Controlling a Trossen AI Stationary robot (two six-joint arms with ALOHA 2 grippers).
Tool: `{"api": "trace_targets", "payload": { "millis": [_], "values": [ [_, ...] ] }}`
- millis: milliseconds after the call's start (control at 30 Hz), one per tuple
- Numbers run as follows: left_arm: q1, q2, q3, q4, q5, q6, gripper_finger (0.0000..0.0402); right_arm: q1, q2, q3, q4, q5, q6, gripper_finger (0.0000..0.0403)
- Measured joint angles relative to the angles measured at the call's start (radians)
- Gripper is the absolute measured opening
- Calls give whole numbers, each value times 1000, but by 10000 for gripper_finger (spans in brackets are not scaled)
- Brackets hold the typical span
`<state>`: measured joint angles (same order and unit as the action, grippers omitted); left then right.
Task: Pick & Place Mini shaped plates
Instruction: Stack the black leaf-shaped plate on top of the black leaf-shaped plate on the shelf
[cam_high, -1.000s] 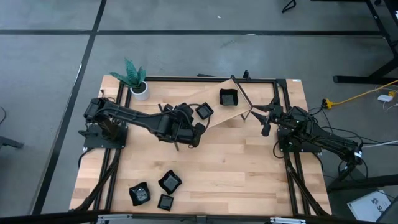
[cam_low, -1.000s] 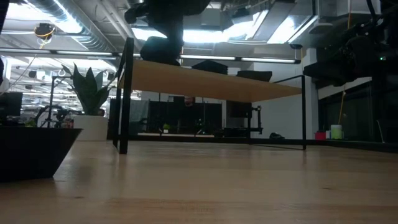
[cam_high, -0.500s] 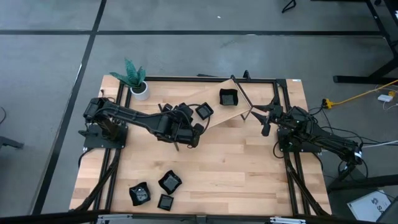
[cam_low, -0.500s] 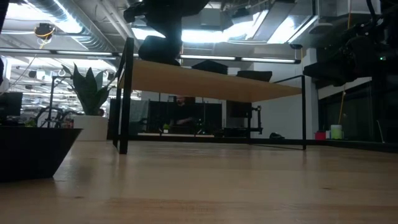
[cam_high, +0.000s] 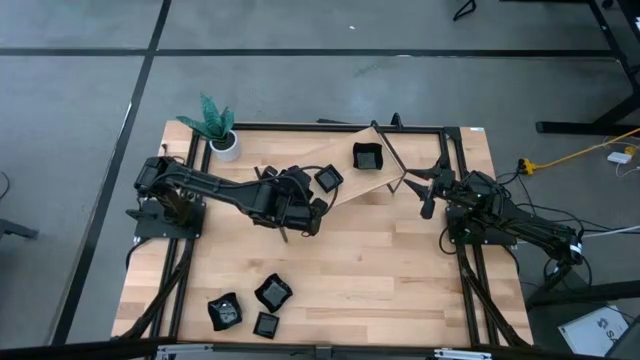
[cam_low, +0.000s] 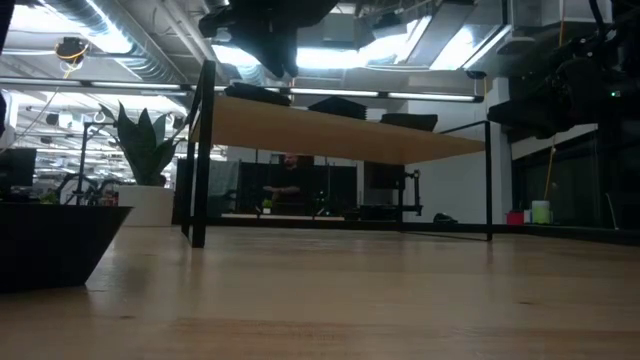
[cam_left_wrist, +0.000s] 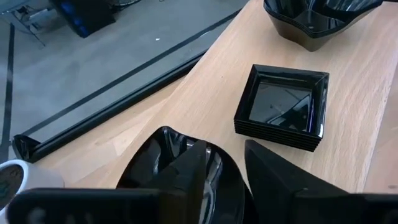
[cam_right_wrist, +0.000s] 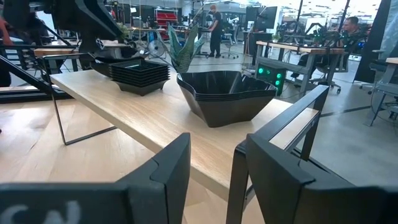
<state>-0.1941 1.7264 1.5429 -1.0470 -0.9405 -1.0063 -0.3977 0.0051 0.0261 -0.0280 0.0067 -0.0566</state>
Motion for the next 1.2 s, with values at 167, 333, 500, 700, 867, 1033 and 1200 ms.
{"api": "trace_targets", "payload": {
  "millis": [167,333,500,700,867,1033,1200],
  "values": [
    [-6,0,0,0,21,41,124,0,0,0,0,0,0,154],
    [-24,0,1,-17,24,161,122,0,0,0,0,0,0,154],
    [-33,-9,1,-78,25,251,119,0,0,0,0,0,0,154],
    [14,-48,1,-154,123,193,118,0,0,0,0,0,0,154],
    [53,-112,1,-227,191,183,114,0,0,0,0,0,0,154],
    [83,-162,1,-237,350,257,99,0,0,0,0,0,0,154],
    [106,-175,1,-257,386,378,78,0,0,0,0,0,0,154]
  ]
}}
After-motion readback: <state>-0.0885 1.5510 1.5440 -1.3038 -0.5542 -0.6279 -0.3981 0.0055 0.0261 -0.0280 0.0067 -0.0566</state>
